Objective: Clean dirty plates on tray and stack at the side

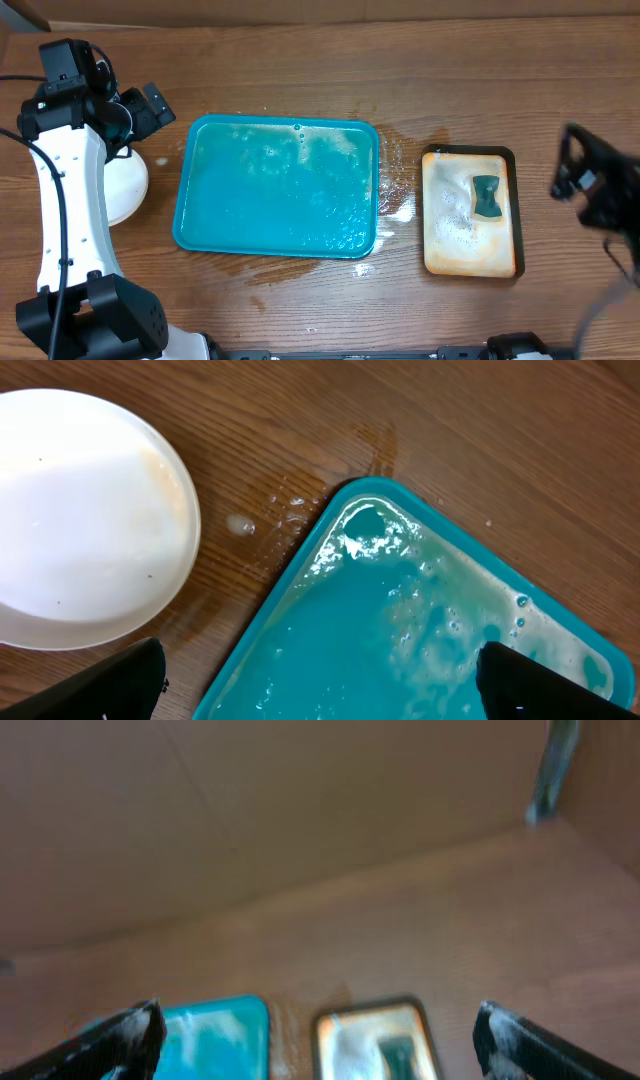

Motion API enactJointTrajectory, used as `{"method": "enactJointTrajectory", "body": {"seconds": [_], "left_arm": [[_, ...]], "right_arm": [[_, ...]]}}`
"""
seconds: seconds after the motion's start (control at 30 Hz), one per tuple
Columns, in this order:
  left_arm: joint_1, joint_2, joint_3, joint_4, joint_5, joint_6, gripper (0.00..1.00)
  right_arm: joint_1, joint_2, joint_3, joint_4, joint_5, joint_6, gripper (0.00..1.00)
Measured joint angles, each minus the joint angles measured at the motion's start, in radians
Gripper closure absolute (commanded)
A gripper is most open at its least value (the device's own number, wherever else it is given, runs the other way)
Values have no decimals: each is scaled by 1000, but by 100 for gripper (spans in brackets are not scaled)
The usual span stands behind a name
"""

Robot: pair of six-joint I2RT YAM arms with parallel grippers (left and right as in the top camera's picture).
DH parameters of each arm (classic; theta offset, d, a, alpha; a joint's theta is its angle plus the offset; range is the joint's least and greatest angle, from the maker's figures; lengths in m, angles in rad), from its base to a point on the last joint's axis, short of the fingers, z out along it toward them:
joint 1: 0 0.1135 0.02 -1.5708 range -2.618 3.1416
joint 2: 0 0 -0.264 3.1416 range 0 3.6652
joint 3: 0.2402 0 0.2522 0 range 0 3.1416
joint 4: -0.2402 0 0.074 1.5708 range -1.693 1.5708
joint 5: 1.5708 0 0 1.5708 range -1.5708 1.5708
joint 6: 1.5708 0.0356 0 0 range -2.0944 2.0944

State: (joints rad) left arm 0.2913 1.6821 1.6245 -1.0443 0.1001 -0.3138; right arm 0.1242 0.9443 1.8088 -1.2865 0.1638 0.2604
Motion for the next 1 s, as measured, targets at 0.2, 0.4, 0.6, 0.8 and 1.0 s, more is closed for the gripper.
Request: {"method": "enactJointTrajectory", "body": {"seconds": [0.2, 0.4, 0.6, 0.8, 1.0], "left_arm": [[0, 0, 0, 0, -4, 0, 0], [0, 0, 0, 0, -7, 0, 0], [0, 0, 0, 0, -7, 0, 0], [0, 0, 0, 0, -7, 0, 0], [0, 0, 0, 0, -7, 0, 0]], "right_arm": [[0, -365, -320, 258, 12, 1, 0], [0, -666, -752, 482, -7, 1, 0], [0, -850, -1109, 731, -81, 1, 0], [0, -923, -1358, 951, -135, 27, 0], [0, -927, -1504, 1048, -151, 88, 0]]}}
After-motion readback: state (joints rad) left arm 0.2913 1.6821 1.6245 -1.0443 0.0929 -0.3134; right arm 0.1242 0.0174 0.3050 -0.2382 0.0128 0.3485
